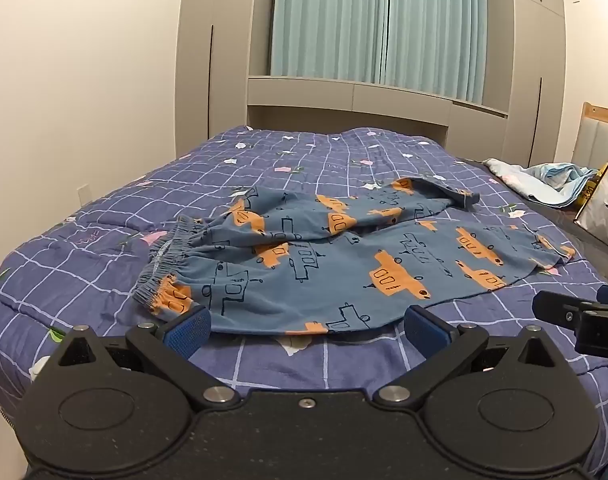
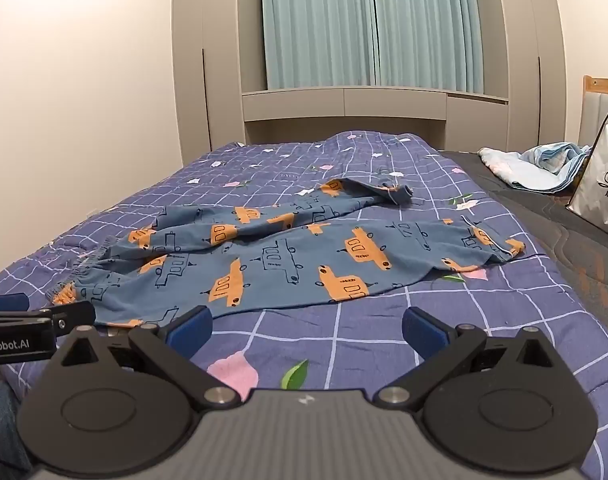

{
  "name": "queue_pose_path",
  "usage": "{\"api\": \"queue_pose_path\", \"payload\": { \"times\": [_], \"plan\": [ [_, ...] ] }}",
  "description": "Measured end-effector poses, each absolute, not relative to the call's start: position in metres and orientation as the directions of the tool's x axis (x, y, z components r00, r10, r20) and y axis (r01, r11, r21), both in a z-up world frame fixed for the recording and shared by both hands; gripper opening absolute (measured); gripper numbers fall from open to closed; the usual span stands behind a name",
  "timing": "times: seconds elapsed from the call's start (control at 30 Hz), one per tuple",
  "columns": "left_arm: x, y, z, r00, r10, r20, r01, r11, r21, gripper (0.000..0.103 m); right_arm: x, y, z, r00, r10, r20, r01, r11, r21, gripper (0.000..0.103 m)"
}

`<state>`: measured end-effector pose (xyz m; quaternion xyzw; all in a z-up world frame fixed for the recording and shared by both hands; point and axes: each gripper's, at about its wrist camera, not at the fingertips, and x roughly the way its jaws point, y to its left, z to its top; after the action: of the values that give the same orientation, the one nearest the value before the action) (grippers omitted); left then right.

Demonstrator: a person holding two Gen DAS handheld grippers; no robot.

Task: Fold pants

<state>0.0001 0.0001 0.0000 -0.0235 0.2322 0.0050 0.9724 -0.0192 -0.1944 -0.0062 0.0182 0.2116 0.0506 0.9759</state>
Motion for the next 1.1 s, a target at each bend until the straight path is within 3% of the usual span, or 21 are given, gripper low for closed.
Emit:
{"api": "queue_pose_path", "payload": {
  "times": [1.1],
  "plan": [
    [0.0021, 0.0060, -0.0035, 0.888, 0.000, -0.459, -0.027, 0.998, -0.052, 0.102, -0.0209, -0.1909, -0.0027, 0.906, 0.093, -0.413, -0.082, 0.996, 0.046, 0.103]
  ]
}}
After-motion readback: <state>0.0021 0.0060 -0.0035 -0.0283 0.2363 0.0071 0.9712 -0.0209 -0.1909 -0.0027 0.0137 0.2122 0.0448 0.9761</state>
